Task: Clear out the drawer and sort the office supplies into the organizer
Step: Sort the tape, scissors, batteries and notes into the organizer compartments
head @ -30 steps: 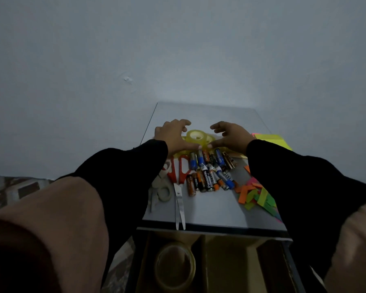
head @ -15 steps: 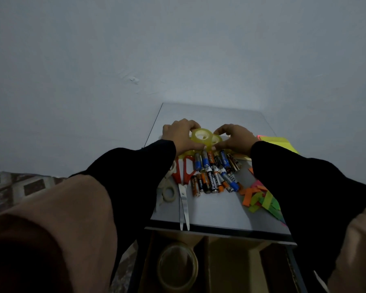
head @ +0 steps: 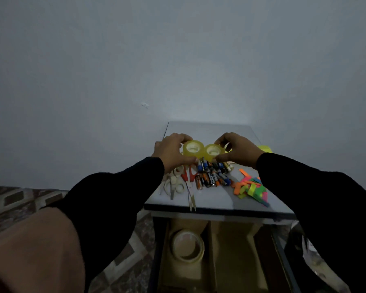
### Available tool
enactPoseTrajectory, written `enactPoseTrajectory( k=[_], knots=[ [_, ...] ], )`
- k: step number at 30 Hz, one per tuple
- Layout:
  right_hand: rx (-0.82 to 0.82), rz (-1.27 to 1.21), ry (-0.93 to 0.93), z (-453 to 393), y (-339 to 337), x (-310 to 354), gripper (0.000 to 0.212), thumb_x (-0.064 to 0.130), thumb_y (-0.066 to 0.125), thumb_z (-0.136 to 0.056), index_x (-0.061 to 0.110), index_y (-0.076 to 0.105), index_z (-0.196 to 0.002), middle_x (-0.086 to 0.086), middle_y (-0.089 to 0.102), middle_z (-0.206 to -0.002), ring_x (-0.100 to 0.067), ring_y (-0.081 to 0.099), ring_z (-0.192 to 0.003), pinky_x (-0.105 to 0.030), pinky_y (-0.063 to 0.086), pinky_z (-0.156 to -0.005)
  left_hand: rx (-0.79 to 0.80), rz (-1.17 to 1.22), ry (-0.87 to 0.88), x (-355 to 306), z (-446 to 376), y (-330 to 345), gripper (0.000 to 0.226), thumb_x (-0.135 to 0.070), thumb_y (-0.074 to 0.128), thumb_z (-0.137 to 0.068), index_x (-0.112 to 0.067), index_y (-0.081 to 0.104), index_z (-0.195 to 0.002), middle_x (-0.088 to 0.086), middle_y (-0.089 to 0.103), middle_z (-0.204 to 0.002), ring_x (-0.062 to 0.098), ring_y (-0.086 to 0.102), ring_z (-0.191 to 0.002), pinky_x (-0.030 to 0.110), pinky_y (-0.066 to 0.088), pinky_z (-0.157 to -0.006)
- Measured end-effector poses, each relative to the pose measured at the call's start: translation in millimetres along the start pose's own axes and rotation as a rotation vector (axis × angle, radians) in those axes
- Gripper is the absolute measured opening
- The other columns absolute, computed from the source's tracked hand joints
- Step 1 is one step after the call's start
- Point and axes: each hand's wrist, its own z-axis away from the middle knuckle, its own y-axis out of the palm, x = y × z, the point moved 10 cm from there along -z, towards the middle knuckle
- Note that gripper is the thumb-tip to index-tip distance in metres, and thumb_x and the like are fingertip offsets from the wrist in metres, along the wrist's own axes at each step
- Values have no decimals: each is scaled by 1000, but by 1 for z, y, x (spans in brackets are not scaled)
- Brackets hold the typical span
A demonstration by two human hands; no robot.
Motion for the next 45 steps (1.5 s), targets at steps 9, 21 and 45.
enactPoseTrajectory(
  k=[9, 21, 45],
  knots=[
    [119, -53, -62, 96, 36, 49, 45, 15, 81, -70, 11, 52, -104, -1, 52, -100, -22, 53, -82, -28, 42, -71, 48, 26, -36, 5, 116, -17, 65, -42, 80, -65, -22, 56, -121, 0, 57, -120, 18, 55, -108, 43, 38, -99],
    [360, -6, -72, 160, 134, 60, 55, 15, 73, -78, 13, 47, -127, -6, 47, -124, -17, 50, -96, -31, 46, -85, 95, 163, -166, 52, 227, 27, 62, -36, 82, -63, -11, 59, -115, 5, 59, -110, 17, 57, -97, 20, 45, -79],
    [588, 528, -261, 143, 273, 14, 58, 32, 67, -80, 33, 44, -134, -1, 29, -144, -25, 26, -128, -39, 26, -104, 173, 123, -174, 134, 245, 65, 78, -62, 51, -60, -17, 53, -123, -3, 54, -115, 8, 47, -99, 18, 33, -83]
  ],
)
